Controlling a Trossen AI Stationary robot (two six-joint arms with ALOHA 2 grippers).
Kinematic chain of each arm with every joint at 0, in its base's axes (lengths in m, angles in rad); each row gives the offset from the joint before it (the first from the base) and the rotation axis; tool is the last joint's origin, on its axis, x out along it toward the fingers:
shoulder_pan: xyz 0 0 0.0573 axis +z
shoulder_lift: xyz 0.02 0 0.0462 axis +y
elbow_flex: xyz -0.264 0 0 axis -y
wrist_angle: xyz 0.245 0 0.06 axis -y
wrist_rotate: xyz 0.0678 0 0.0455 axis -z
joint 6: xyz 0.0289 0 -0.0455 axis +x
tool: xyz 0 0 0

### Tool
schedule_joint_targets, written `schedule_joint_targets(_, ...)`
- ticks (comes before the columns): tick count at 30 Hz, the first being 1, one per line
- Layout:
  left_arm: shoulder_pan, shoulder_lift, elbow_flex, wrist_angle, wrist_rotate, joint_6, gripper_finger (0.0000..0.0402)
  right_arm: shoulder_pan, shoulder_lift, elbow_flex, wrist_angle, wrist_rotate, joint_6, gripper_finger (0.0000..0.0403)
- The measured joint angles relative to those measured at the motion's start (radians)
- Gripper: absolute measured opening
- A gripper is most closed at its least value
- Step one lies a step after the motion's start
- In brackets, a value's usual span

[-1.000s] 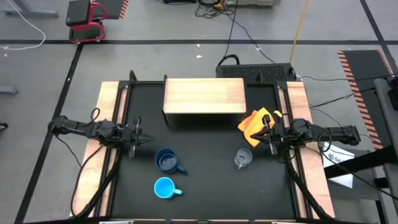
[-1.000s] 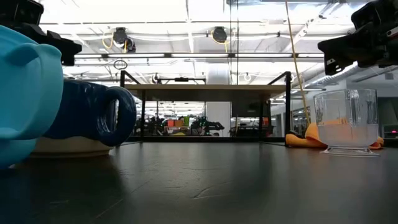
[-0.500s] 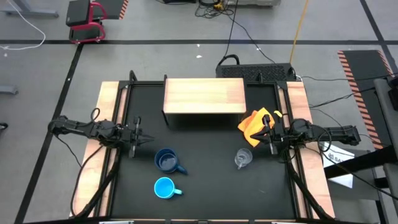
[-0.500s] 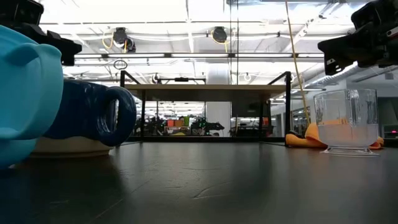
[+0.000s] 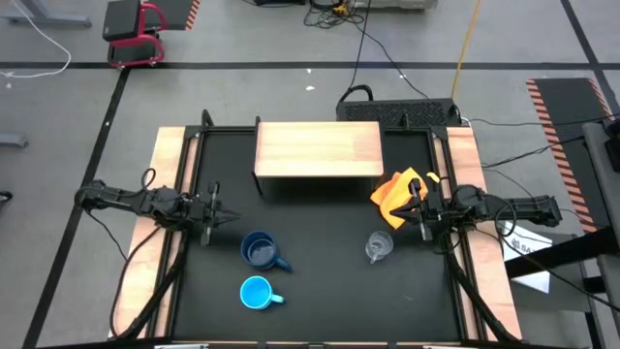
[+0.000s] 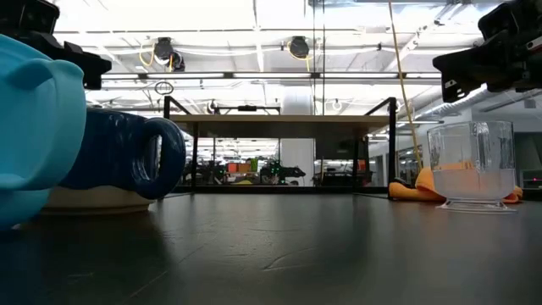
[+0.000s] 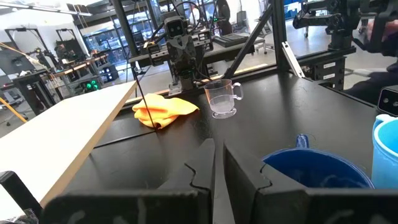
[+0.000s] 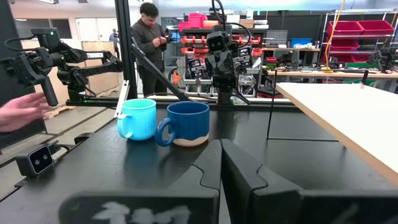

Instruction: Stack small to large cups/mugs on shelf

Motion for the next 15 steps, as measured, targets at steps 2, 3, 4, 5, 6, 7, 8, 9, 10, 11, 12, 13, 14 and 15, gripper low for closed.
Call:
schedule_joint_targets(2,0.0,0.0,0.0,0.0,0.0,0.0,0.0035,0.0,0.0,0.0,0.0,0.0,0.0,0.0)
schedule_joint_targets(3,0.0,0.0,0.0,0.0,0.0,0.0,0.0035,0.0,0.0,0.0,0.0,0.0,0.0,0.0)
schedule_joint_targets(4,0.0,0.0,0.0,0.0,0.0,0.003,0.0035,0.0,0.0,0.0,0.0,0.0,0.0,0.0)
schedule_joint_targets(5,0.0,0.0,0.0,0.0,0.0,0.007,0.0035,0.0,0.0,0.0,0.0,0.0,0.0,0.0)
schedule_joint_targets(6,0.0,0.0,0.0,0.0,0.0,0.01,0.0035,0.0,0.0,0.0,0.0,0.0,0.0,0.0)
schedule_joint_targets(7,0.0,0.0,0.0,0.001,0.0,0.013,0.0035,0.0,0.0,0.0,0.0,0.0,0.0,0.0)
schedule_joint_targets(8,0.0,0.0,0.0,0.001,0.0,0.011,0.0035,0.0,0.0,0.0,0.0,0.0,0.0,0.0)
schedule_joint_targets(9,0.0,0.0,0.0,0.001,0.0,0.006,0.0035,0.0,0.0,0.0,0.0,0.0,0.0,0.0)
schedule_joint_targets(10,0.0,0.0,0.0,0.001,0.0,-0.002,0.0035,0.0,0.0,0.0,0.0,0.0,0.0,0.0)
schedule_joint_targets(11,0.0,0.0,0.0,0.001,0.0,-0.015,0.0035,0.0,0.0,0.0,0.0,0.0,0.0,0.0)
schedule_joint_targets(12,0.0,0.0,0.0,0.001,0.0,-0.029,0.0035,0.0,0.0,0.0,0.0,0.0,0.0,0.0)
schedule_joint_targets(13,0.0,0.0,0.0,0.002,0.0,-0.041,0.0035,0.0,0.0,0.0,0.0,0.0,0.0,0.0)
schedule_joint_targets(14,0.0,0.0,0.0,0.005,0.0,-0.052,0.0035,0.0,0.0,0.0,0.0,0.0,0.0,0.0)
schedule_joint_targets(15,0.0,0.0,-0.001,0.008,0.0,-0.064,0.0035,0.0,0.0,0.0,0.0,0.0,0.0,0.0)
